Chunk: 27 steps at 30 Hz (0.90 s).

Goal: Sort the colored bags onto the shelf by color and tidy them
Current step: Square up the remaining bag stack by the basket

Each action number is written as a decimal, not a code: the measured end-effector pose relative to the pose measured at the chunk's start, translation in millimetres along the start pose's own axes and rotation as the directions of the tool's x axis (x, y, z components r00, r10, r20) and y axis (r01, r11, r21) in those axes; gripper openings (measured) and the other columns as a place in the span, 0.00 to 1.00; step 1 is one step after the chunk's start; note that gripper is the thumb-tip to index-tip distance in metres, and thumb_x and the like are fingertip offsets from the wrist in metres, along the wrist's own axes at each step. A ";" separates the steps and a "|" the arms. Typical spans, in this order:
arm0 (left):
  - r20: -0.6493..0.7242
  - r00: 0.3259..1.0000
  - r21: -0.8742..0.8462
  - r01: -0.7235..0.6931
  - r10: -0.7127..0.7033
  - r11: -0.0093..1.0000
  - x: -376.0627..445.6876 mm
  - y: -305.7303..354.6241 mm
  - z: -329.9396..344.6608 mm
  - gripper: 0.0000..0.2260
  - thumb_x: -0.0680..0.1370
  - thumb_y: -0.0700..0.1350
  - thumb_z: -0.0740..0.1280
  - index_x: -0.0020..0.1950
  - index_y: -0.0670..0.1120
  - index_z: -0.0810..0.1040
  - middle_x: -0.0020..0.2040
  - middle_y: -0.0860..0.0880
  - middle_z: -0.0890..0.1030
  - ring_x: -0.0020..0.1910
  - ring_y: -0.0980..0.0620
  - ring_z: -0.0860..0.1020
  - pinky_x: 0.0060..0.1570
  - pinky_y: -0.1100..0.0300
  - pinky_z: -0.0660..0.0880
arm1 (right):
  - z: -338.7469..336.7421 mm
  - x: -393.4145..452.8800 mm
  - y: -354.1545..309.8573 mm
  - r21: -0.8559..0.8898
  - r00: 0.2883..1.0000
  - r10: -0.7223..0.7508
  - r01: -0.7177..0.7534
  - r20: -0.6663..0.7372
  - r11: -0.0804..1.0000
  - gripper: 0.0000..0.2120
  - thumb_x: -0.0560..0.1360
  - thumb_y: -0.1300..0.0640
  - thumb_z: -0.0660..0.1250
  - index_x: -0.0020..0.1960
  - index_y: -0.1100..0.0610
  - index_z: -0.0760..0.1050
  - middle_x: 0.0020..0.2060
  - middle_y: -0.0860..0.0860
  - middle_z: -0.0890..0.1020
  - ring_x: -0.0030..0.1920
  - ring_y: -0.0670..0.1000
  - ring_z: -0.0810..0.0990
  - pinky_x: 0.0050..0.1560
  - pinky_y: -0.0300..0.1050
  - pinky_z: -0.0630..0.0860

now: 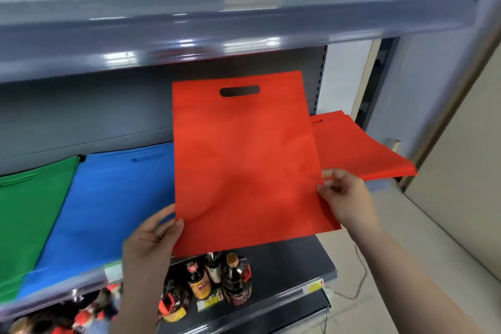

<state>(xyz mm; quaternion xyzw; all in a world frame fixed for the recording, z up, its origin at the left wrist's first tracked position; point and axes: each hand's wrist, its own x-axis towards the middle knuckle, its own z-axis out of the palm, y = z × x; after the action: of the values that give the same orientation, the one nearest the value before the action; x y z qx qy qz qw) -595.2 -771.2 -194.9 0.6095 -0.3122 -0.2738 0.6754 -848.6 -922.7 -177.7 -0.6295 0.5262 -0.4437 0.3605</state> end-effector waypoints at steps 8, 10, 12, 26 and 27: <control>0.093 0.995 0.178 0.002 -0.019 0.984 5.7 1.4 87.7 0.12 0.74 0.38 0.70 0.45 0.56 0.79 0.34 0.63 0.82 0.37 0.67 0.80 0.38 0.71 0.77 | -68.8 35.9 33.4 -0.037 0.995 0.032 -0.036 -0.098 0.999 0.15 0.73 0.70 0.66 0.40 0.49 0.74 0.33 0.51 0.75 0.33 0.48 0.73 0.33 0.29 0.68; 0.131 0.991 0.222 -0.028 -0.001 0.975 14.1 1.0 109.6 0.12 0.74 0.39 0.70 0.45 0.58 0.79 0.34 0.66 0.81 0.38 0.70 0.79 0.39 0.69 0.78 | -80.5 51.0 37.6 -0.090 0.991 0.007 -0.020 -0.137 0.996 0.13 0.73 0.70 0.66 0.42 0.52 0.74 0.31 0.49 0.74 0.33 0.48 0.72 0.33 0.27 0.67; 0.163 0.986 0.279 -0.069 0.024 0.958 22.4 2.1 131.1 0.13 0.73 0.39 0.71 0.44 0.59 0.79 0.34 0.69 0.80 0.39 0.72 0.78 0.42 0.68 0.75 | -91.1 65.8 41.3 -0.144 0.985 -0.012 -0.013 -0.172 0.989 0.12 0.73 0.71 0.66 0.43 0.54 0.73 0.31 0.46 0.73 0.35 0.49 0.72 0.33 0.24 0.66; 0.231 0.966 0.506 -0.220 0.114 0.834 54.2 -2.6 254.7 0.10 0.72 0.40 0.73 0.53 0.44 0.83 0.39 0.59 0.79 0.35 0.69 0.76 0.38 0.82 0.68 | -150.2 152.9 82.3 -0.317 0.982 0.011 -0.072 -0.190 0.946 0.09 0.74 0.70 0.63 0.49 0.60 0.78 0.37 0.49 0.76 0.39 0.50 0.72 0.33 0.26 0.65; 0.220 0.969 0.529 -0.219 0.117 0.820 54.5 -3.9 263.2 0.10 0.72 0.40 0.73 0.53 0.43 0.83 0.38 0.58 0.78 0.36 0.69 0.74 0.37 0.82 0.68 | -154.0 158.8 85.9 -0.336 0.983 0.007 -0.069 -0.182 0.939 0.09 0.74 0.70 0.63 0.50 0.60 0.78 0.38 0.50 0.76 0.40 0.51 0.72 0.33 0.32 0.64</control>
<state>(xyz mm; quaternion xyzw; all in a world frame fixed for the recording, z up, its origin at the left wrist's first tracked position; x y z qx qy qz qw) -758.3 -984.1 -177.6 0.7206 -0.4890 -0.1649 0.4631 -1014.1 -1092.6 -175.0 -0.6300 0.6374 -0.3929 0.2061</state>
